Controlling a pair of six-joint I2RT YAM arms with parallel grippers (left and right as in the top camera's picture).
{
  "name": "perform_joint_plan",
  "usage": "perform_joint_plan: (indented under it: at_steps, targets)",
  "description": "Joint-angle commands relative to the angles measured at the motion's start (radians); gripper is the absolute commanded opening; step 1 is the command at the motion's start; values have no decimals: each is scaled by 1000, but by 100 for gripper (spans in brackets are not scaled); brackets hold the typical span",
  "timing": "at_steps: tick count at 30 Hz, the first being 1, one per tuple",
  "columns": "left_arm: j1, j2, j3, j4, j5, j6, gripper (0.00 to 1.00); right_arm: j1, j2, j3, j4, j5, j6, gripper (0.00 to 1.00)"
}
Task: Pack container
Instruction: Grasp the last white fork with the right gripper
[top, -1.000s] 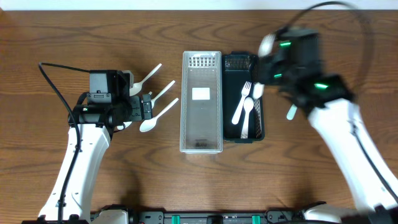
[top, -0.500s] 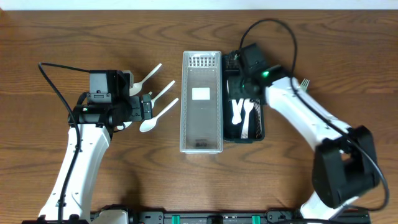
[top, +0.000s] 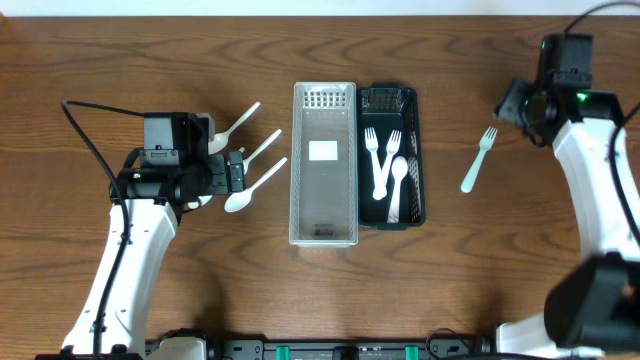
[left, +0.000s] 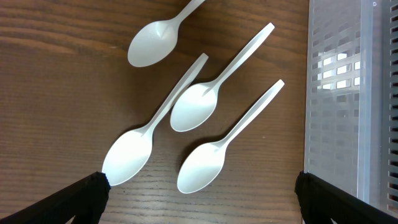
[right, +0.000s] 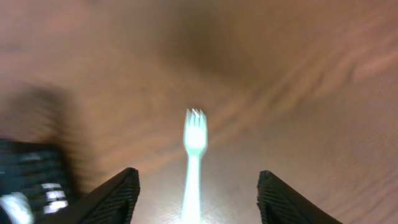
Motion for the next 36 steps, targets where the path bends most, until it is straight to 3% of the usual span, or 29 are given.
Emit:
perform_joint_plan:
  at_steps: [1, 7, 12, 20, 21, 27, 31, 36]
  targets:
    - [4, 8, 14, -2, 6, 10, 98, -10, 102, -32, -5, -58, 30, 62]
    - [4, 8, 14, -3, 6, 10, 98, -3, 253, -32, 15, -58, 45, 64]
    - [4, 8, 14, -3, 6, 10, 98, 1, 309, -32, 48, -85, 46, 56]
    - [4, 8, 14, -3, 6, 10, 98, 4, 371, -48, 53, -84, 55, 54]
    - [4, 8, 14, -3, 6, 10, 98, 4, 381, -48, 53, -84, 58, 49]
    - [4, 8, 14, -3, 6, 10, 98, 4, 380, -46, 50, -84, 53, 3]
    - [4, 8, 14, -3, 6, 10, 98, 10, 314, -31, 24, -91, 53, 1]
    - [4, 8, 14, -3, 6, 10, 98, 62, 101, -26, 17, -108, -10, 1]
